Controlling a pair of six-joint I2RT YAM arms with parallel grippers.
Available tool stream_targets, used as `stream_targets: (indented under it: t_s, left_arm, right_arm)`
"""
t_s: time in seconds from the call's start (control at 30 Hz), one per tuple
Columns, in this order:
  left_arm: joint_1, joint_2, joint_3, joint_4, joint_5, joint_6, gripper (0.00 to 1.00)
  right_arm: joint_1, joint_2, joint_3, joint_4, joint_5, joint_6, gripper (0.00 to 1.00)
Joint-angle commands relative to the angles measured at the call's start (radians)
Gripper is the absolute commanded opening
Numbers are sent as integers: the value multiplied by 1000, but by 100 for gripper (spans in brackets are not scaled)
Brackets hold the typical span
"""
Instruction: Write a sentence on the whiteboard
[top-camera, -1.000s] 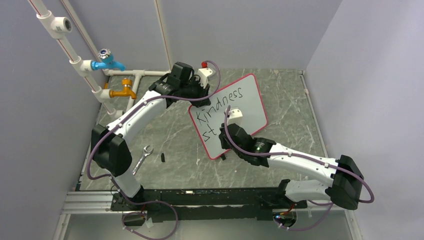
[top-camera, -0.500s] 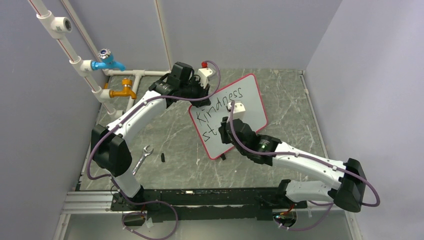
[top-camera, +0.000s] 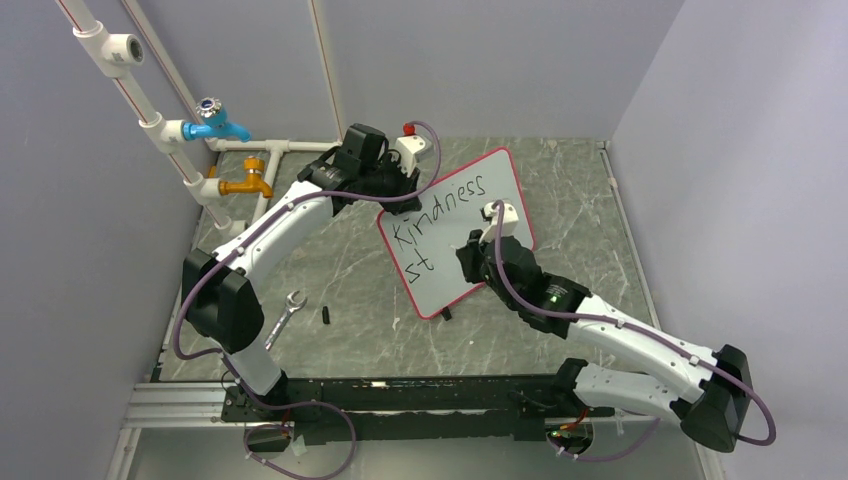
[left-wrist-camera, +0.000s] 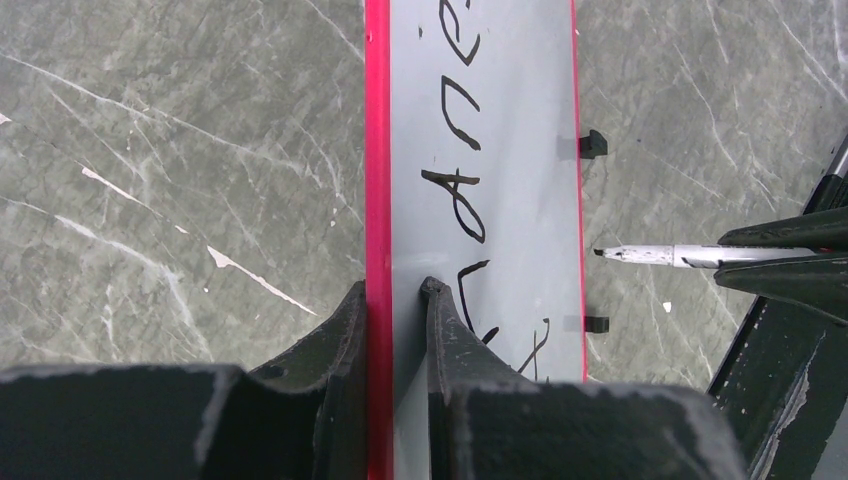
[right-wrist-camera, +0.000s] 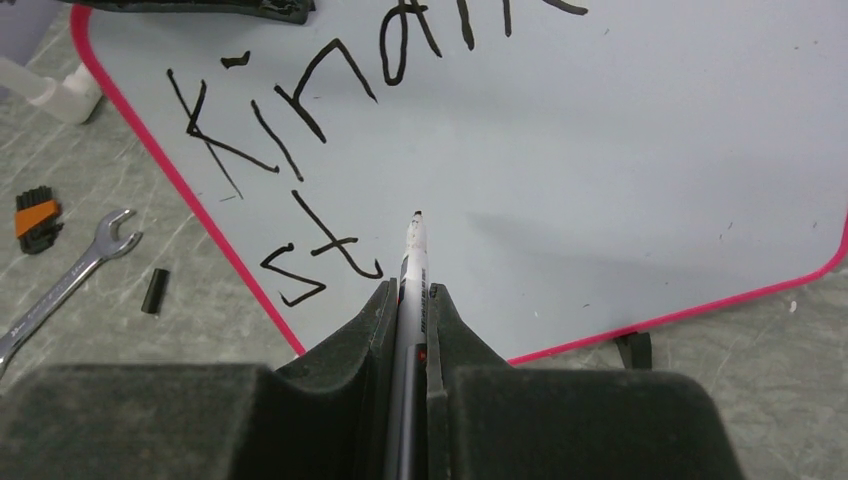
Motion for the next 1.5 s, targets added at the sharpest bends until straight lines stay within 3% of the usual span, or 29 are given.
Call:
stream_targets:
  t_s: [0.0, 0.37, 0.6, 1.47]
  left_arm:
    - [-16, 52, -35, -201, -202, 143, 0]
    - [-16, 62, -22, -209, -189, 141, 0]
    - [-16, 57, -25, -206, -182, 140, 0]
    - [-16, 38, -28, -205, -179, 143, 0]
  right_arm:
    - [-4, -54, -33, 103, -46, -67, 0]
    - [-2, -42, -24, 75, 2, -109, 0]
    - [-5, -68, -86, 171, -104, -168, 0]
    - [-49, 29, -116, 291, -186, -164, 0]
